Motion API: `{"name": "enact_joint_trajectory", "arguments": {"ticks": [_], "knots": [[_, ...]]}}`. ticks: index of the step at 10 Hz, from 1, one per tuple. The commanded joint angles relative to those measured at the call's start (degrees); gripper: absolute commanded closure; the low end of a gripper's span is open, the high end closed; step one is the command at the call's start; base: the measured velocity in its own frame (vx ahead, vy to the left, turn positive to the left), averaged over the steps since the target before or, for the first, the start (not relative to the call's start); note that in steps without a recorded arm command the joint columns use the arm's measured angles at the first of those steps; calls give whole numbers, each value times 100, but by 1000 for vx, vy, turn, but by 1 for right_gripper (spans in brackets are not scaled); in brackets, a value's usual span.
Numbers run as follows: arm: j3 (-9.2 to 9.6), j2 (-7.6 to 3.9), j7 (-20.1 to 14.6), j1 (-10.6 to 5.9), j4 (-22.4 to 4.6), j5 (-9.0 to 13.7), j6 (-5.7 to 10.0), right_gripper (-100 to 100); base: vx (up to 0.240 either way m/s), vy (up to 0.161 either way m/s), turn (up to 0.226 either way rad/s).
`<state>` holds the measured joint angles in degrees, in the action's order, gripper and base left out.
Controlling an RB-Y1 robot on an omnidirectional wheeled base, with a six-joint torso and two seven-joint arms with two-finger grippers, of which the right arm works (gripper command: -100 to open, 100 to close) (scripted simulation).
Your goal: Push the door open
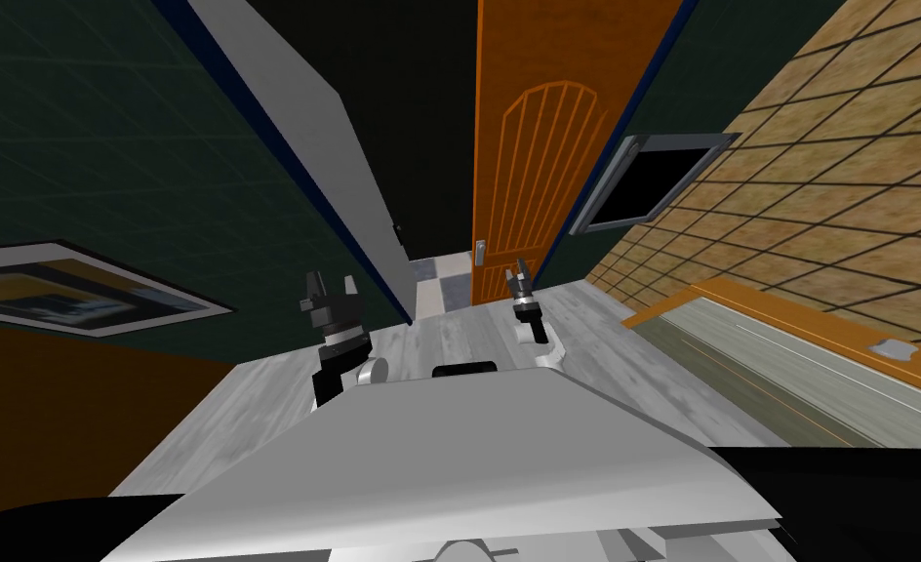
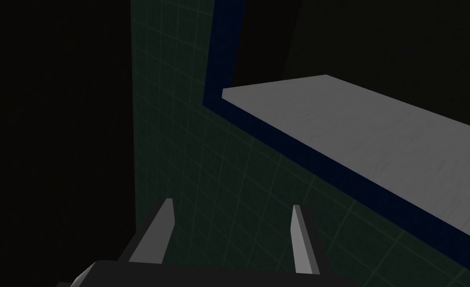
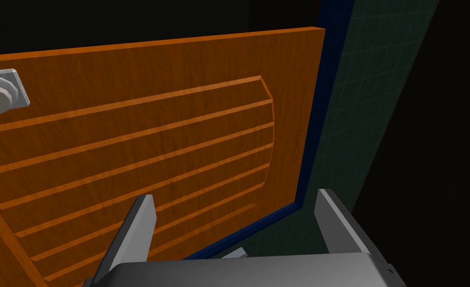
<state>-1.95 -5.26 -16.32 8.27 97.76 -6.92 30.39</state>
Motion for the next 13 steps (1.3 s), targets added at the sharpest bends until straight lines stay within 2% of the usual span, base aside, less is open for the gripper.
{"name": "enact_joint_trajectory", "arguments": {"ticks": [1, 2, 3, 4, 5, 6, 7, 8, 9, 10, 11, 13], "knots": [[-6, -18, -26, -79, -192, -19, 24, -100, 38, -8, 8], [-10, -61, -77, -237, -415, -64, 21, -100, 48, -16, 8], [-10, -61, -77, -237, -479, -64, 21, -100, 40, -13, 9], [-14, -103, -128, -395, -725, -108, 18, -100, 53, -15, 9], [-14, -103, -128, -395, -766, -108, 18, -100, 47, -12, 9], [-18, -146, -180, -553, -982, -152, 16, -100, 59, -18, 6], [-18, -146, -180, -553, -1053, -152, 16, -100, 52, -12, 10], [-22, -188, -231, -711, -1260, -197, 13, -100, 50, -10, 9], [-22, -188, -231, -711, -1340, -197, 13, -100, 44, -10, 7], [-26, -230, -282, -869, -1566, -241, 10, -100, 48, -13, 11], [-26, -230, -282, -869, -1627, -241, 10, -100, 40, -12, 7], [-34, -310, -383, -1180, -2050, -328, 4, -100, 71, -13, 11]]}}
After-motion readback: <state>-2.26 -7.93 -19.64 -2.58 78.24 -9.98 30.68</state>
